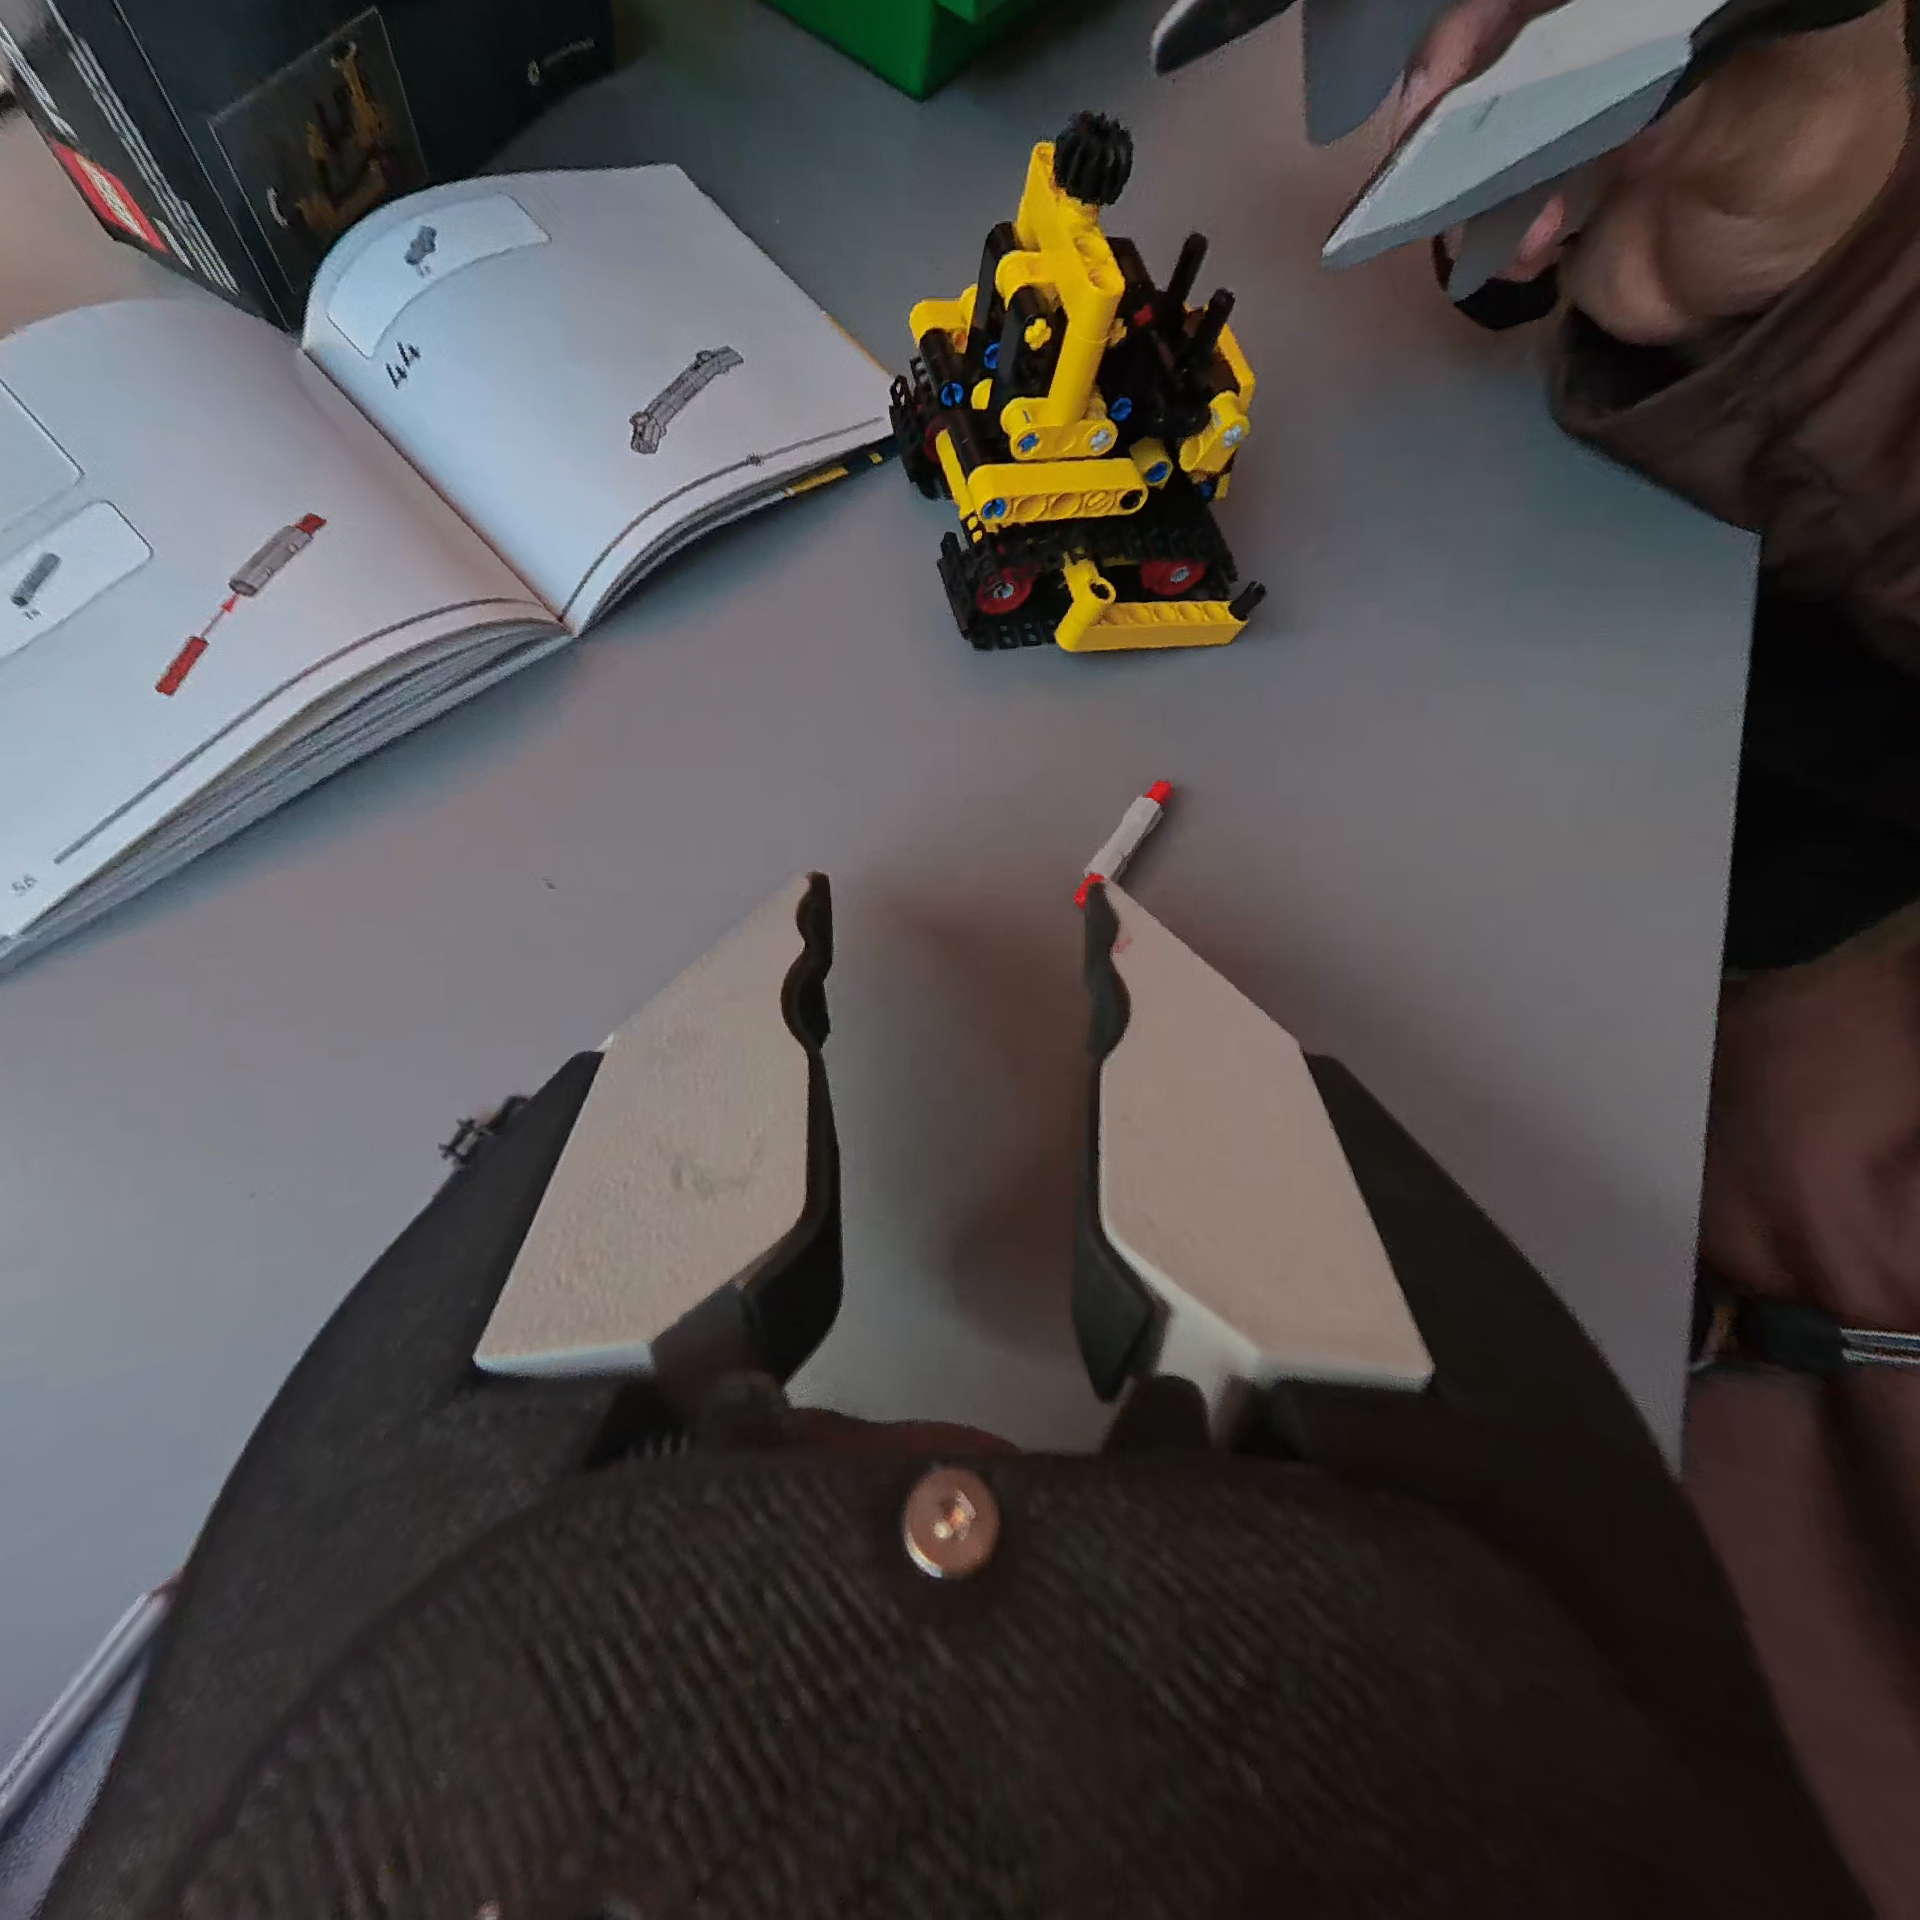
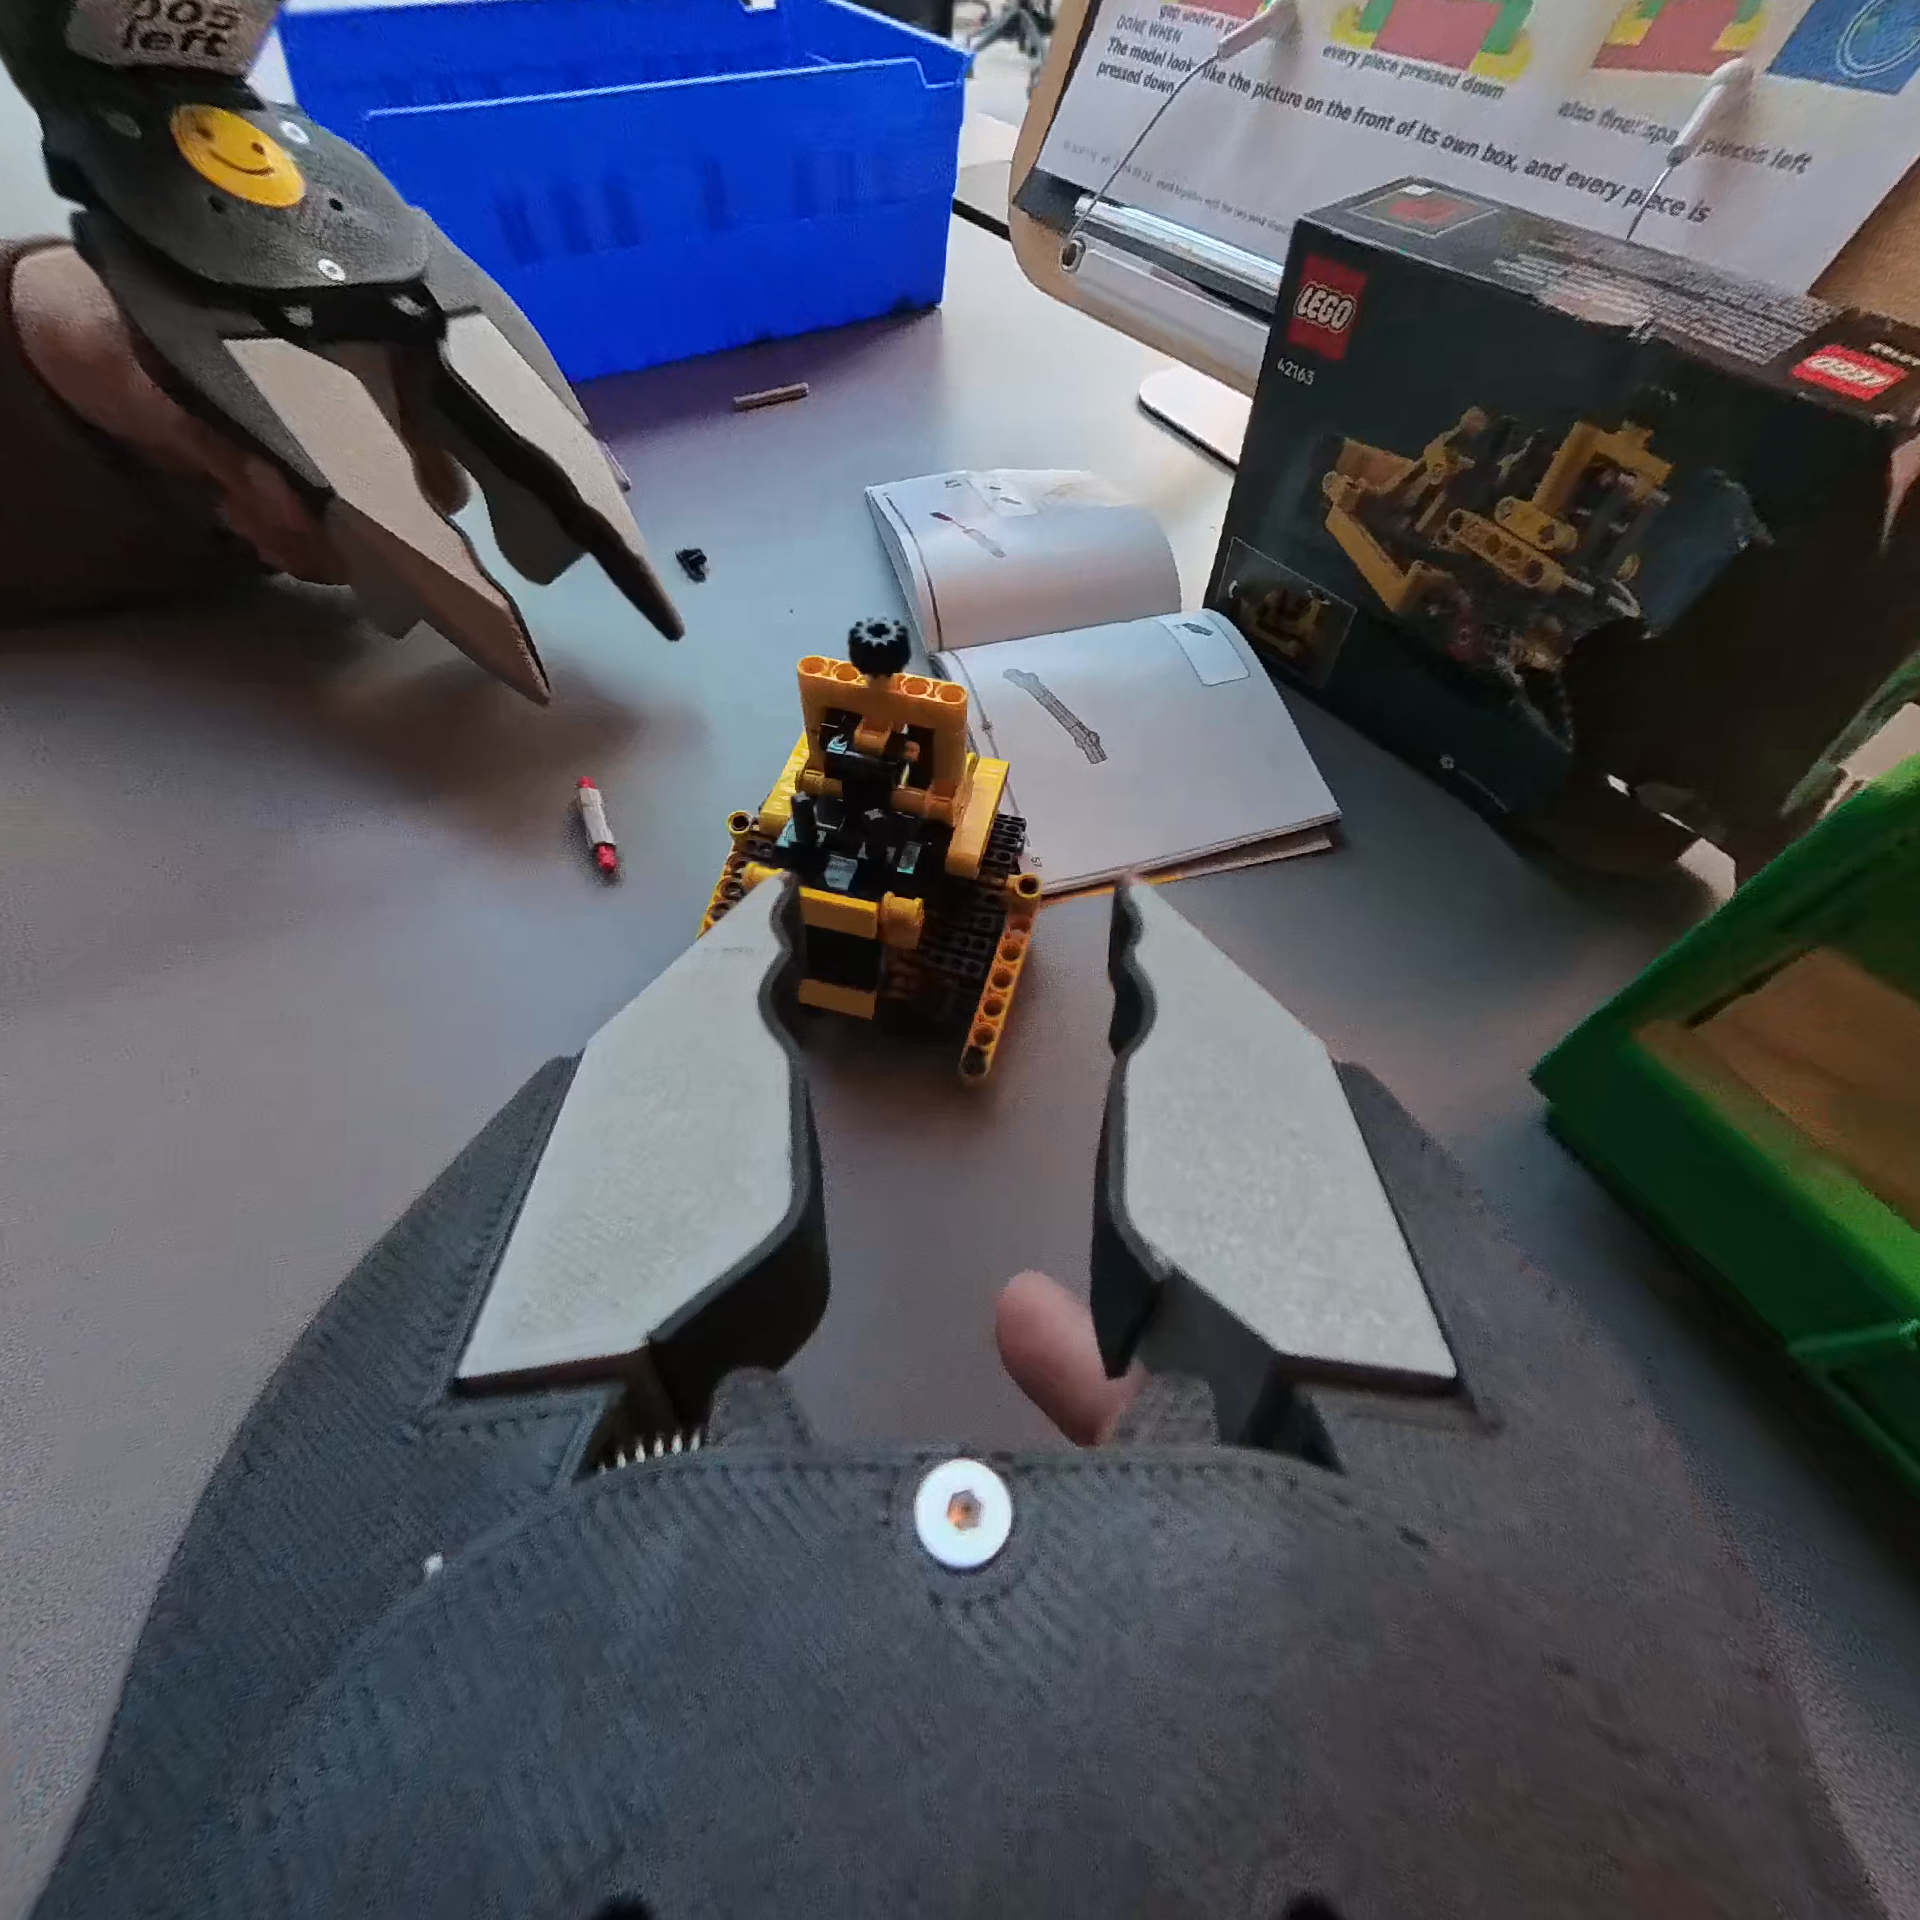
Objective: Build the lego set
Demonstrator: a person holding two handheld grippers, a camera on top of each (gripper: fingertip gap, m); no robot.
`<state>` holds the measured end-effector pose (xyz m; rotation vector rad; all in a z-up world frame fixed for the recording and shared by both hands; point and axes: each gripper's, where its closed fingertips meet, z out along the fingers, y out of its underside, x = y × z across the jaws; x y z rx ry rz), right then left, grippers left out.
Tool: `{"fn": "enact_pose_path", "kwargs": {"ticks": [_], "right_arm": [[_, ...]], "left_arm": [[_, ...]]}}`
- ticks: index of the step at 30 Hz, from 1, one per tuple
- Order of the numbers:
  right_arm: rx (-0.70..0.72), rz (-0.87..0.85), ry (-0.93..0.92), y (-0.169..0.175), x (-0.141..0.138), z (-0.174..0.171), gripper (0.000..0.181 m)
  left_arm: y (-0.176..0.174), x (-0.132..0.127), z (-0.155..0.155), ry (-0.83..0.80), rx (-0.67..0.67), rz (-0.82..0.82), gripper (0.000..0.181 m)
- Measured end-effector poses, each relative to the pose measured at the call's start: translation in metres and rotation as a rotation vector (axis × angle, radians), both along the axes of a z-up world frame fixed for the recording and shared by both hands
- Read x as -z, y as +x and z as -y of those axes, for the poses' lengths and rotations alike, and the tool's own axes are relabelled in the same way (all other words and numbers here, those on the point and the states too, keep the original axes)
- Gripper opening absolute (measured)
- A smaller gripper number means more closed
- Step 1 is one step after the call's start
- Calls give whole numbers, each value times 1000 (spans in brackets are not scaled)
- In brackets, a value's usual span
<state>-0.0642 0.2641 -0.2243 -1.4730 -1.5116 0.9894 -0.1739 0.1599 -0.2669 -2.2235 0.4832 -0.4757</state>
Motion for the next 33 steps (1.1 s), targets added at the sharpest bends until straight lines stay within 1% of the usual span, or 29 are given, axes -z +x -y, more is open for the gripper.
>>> {"fn": "enact_pose_path", "kwargs": {"ticks": [1, 4, 8, 11, 14, 18, 22, 27, 29, 33], "right_arm": [[-11, -6, -1, -1, 1, -1, 57], [-5, 9, -10, 2, 6, -2, 56], [49, 14, 41, 9, 9, -12, 54], [53, 1, 39, 10, 5, -15, 52], [54, -4, 38, 11, 5, -18, 49], [65, 8, 51, 12, 7, -21, 46], [73, 8, 66, 12, 8, -23, 44], [85, -1, 73, 14, 6, -25, 43], [93, -8, 80, 15, 5, -26, 43], [104, -20, 89, 17, 3, -28, 41]], "left_arm": [[-1, -3, -3, 32, -5, -9, 45], [-8, -6, -10, 93, -41, -47, 37], [-13, 2, -13, 80, -53, -93, 38], [-14, 7, -14, 69, -47, -129, 37], [-11, 2, -14, 102, -29, -117, 37], [-13, 2, -14, 116, -18, -145, 36], [-14, -10, -15, 167, -26, -102, 33], [-37, -27, -22, 234, -139, -78, 30], [-56, -42, -26, 290, -229, -55, 28], [-94, -75, -26, 386, -406, 87, 23]]}}
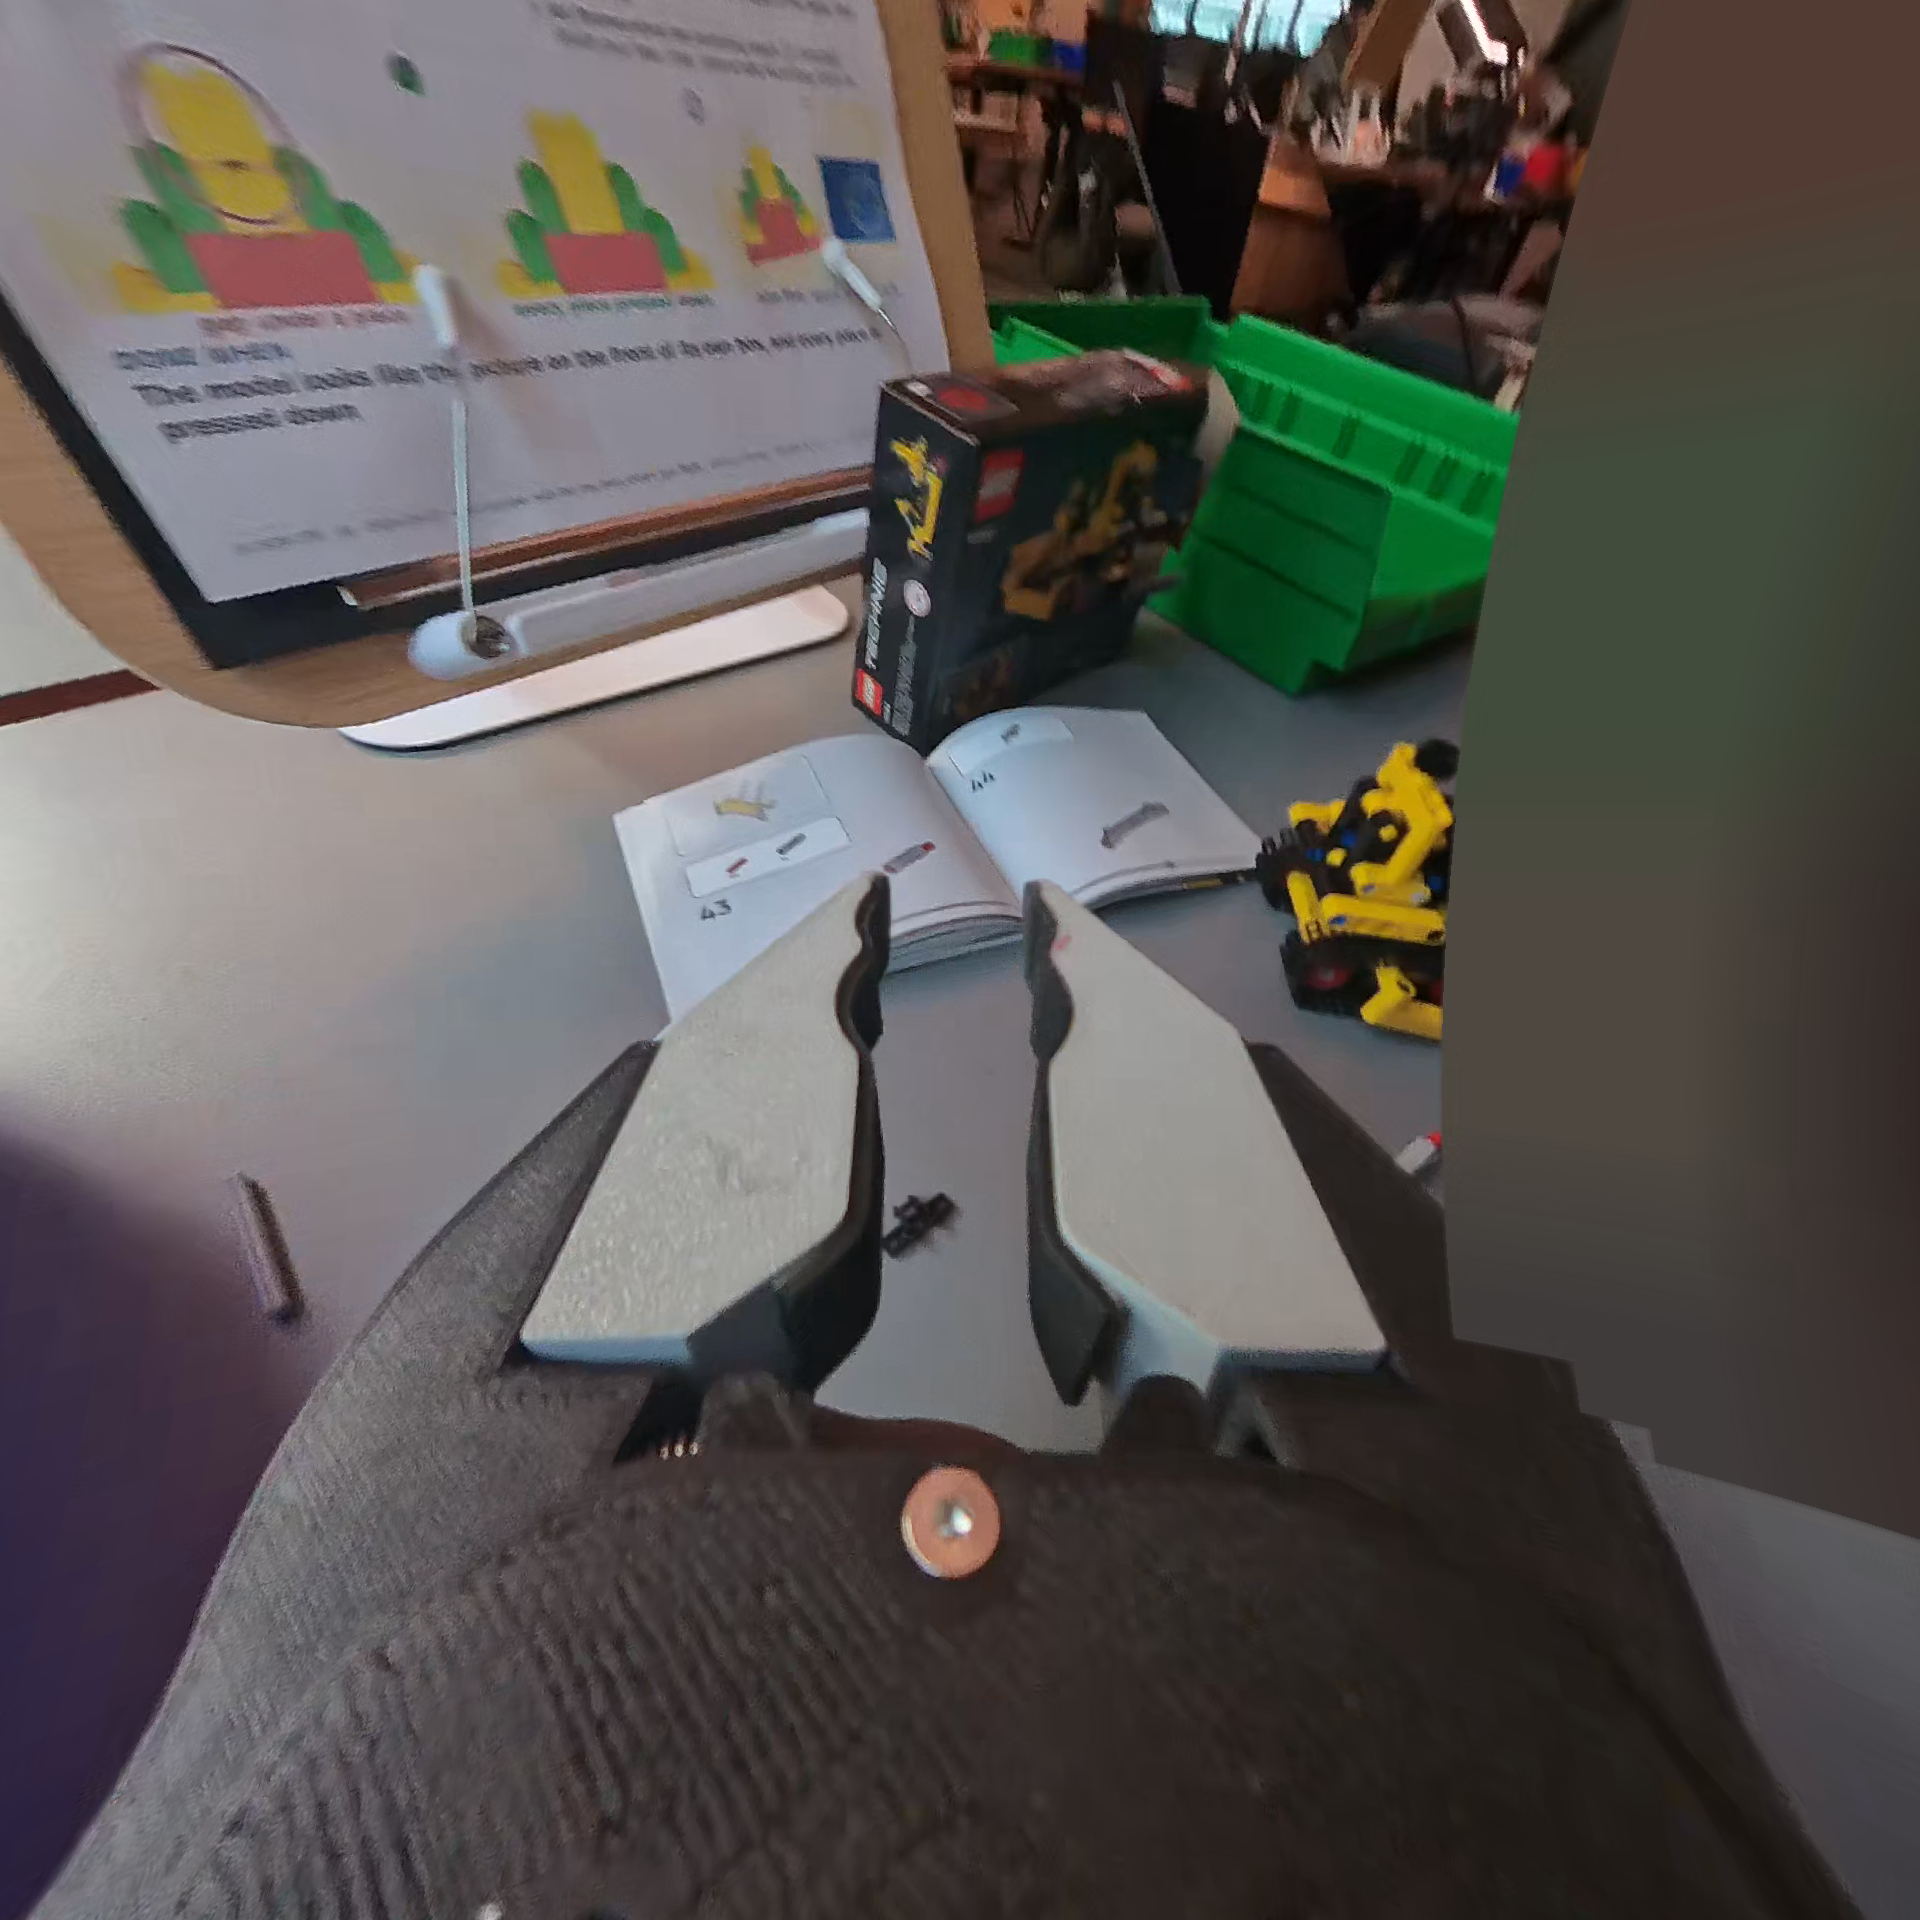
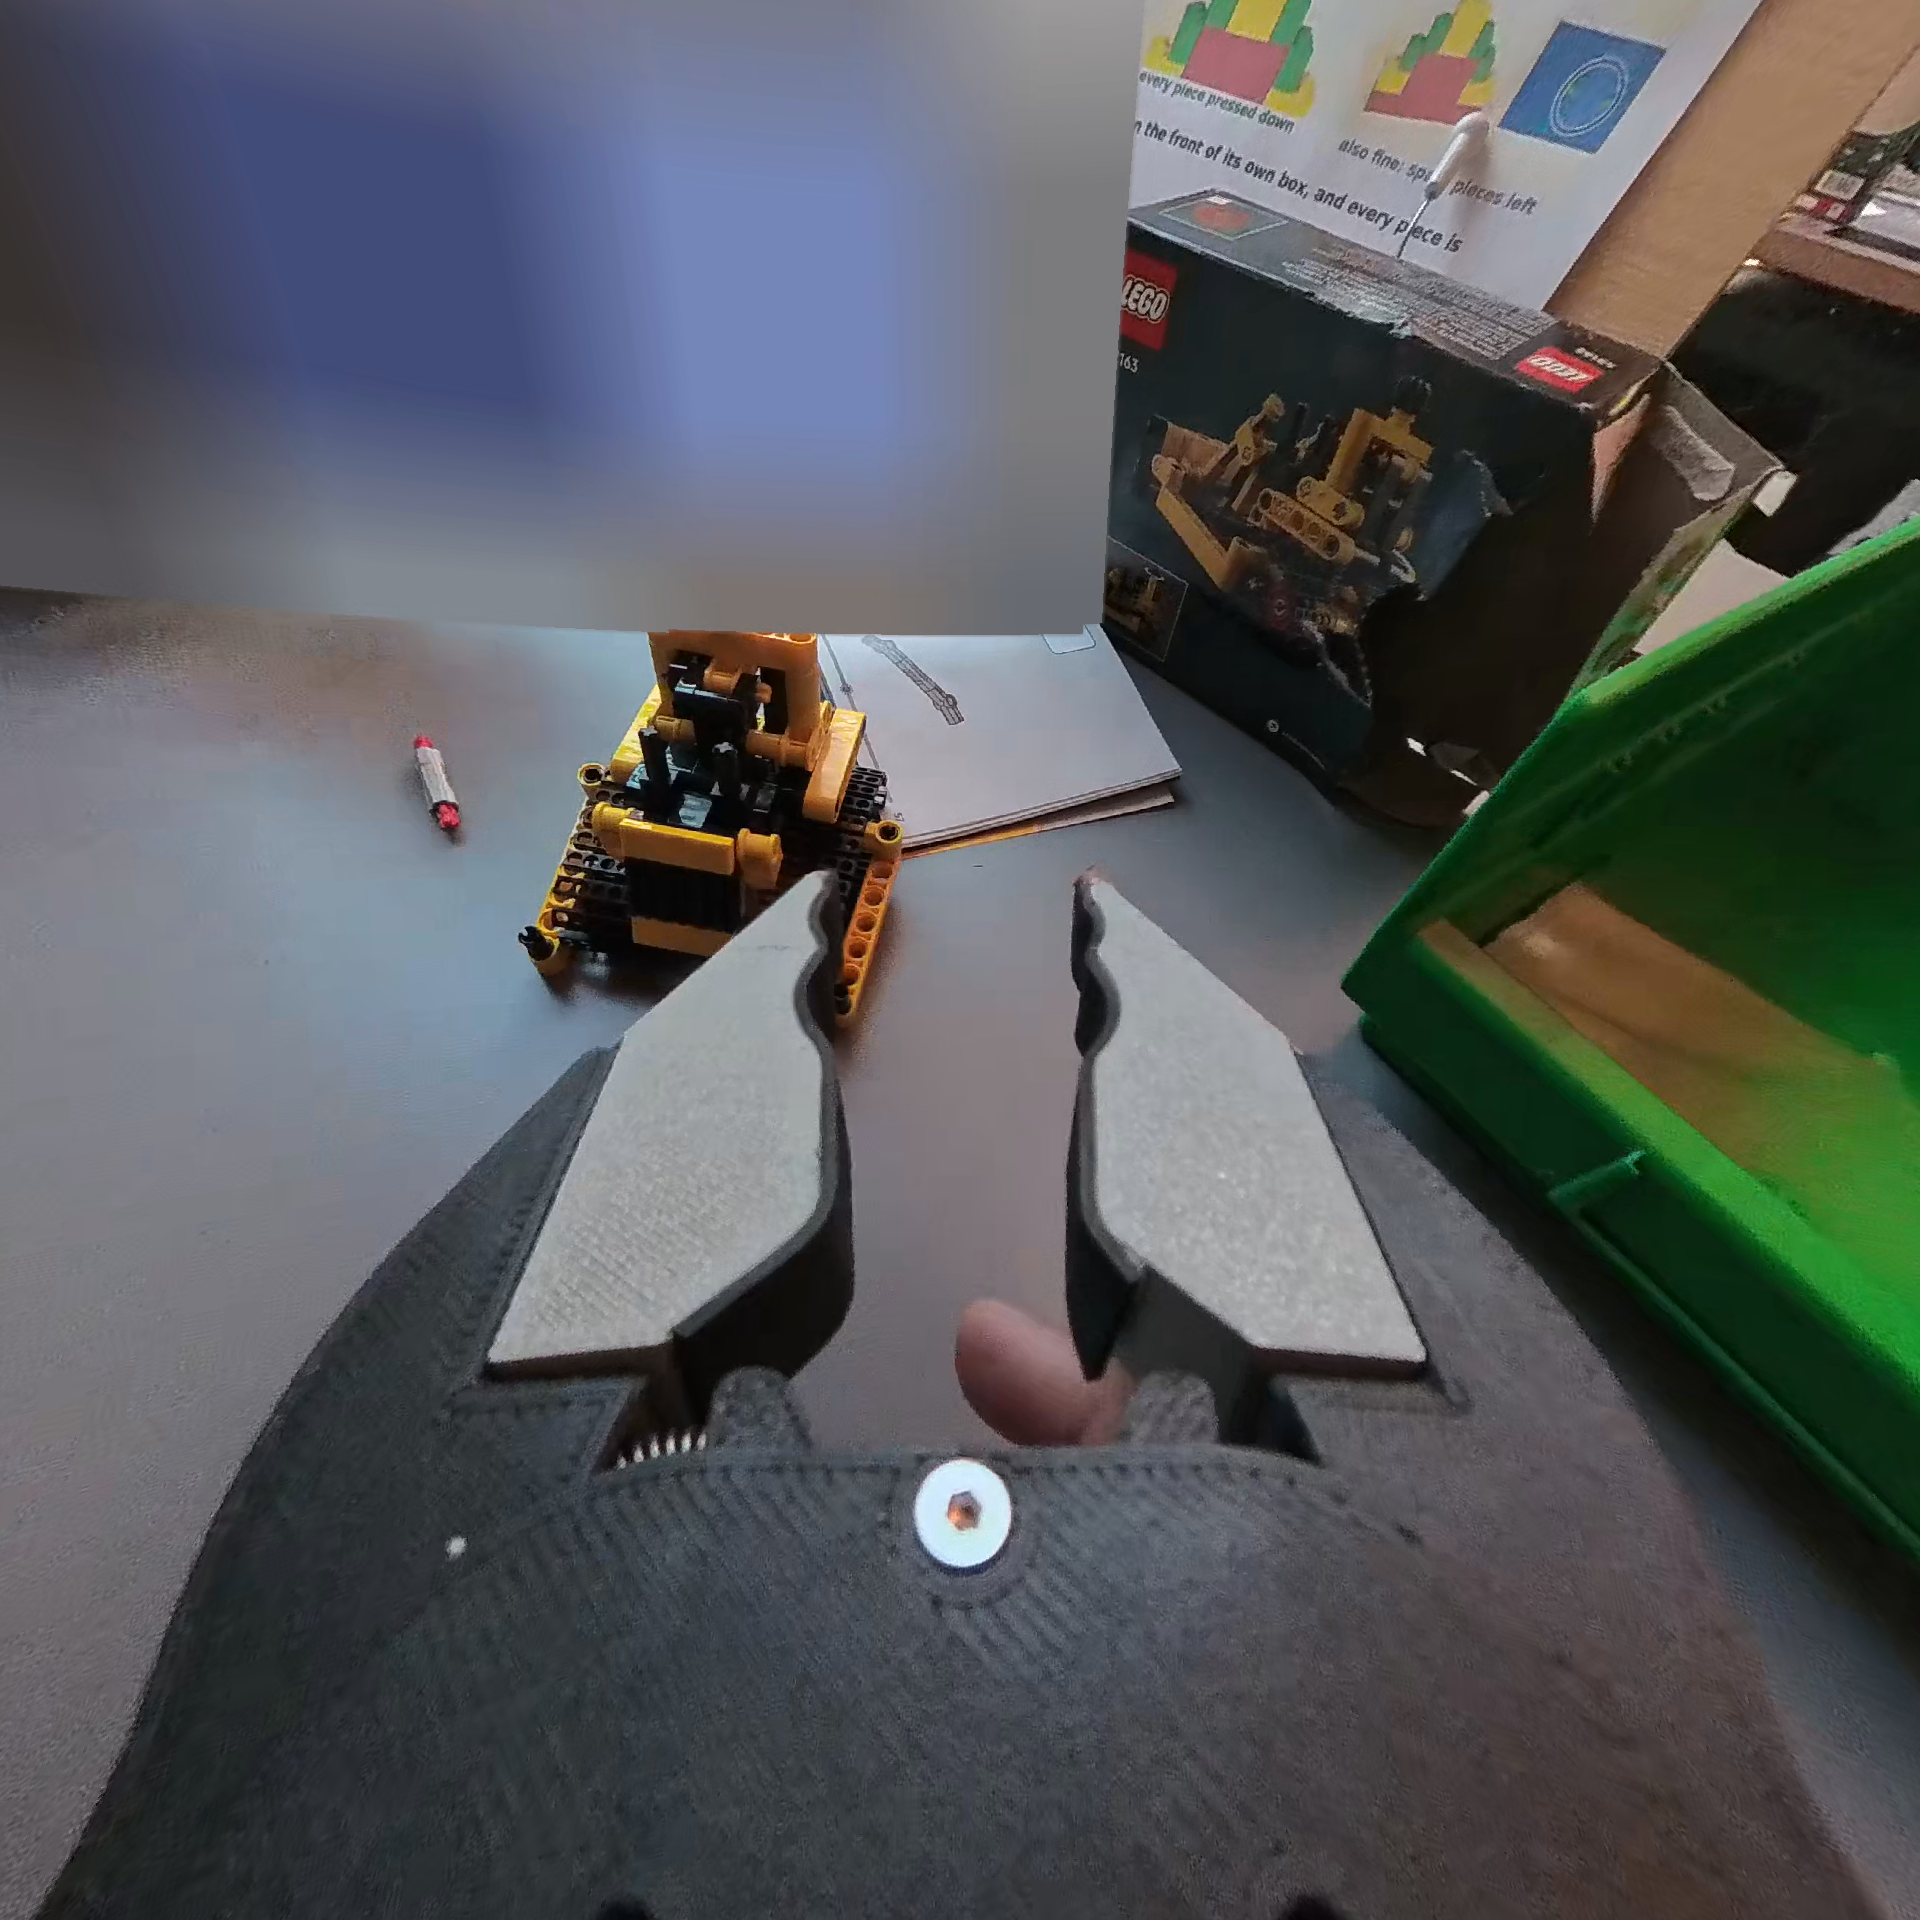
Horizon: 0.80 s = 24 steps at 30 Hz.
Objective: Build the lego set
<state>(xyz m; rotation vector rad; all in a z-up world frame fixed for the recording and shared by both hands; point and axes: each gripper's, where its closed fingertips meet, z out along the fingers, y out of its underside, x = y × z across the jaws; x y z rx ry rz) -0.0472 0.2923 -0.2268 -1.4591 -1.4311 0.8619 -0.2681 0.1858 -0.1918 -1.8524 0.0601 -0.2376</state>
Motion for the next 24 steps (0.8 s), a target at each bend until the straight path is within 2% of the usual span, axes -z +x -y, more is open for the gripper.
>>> {"fn": "enact_pose_path", "kwargs": {"ticks": [4, 11, 14, 24], "right_arm": [[0, -10, -8, 0, -2, -1, 41], [10, 2, 1, -1, 1, -2, 41], [14, 8, 0, -1, 3, -3, 40], [20, -5, -6, -1, 2, -5, 38]], "left_arm": [[-8, -5, 3, 3, -17, 67, 22], [5, 14, 6, -59, 29, -107, 20], [10, 21, 9, -88, 58, -103, 20], [13, 20, 10, -86, 73, -99, 20]]}}
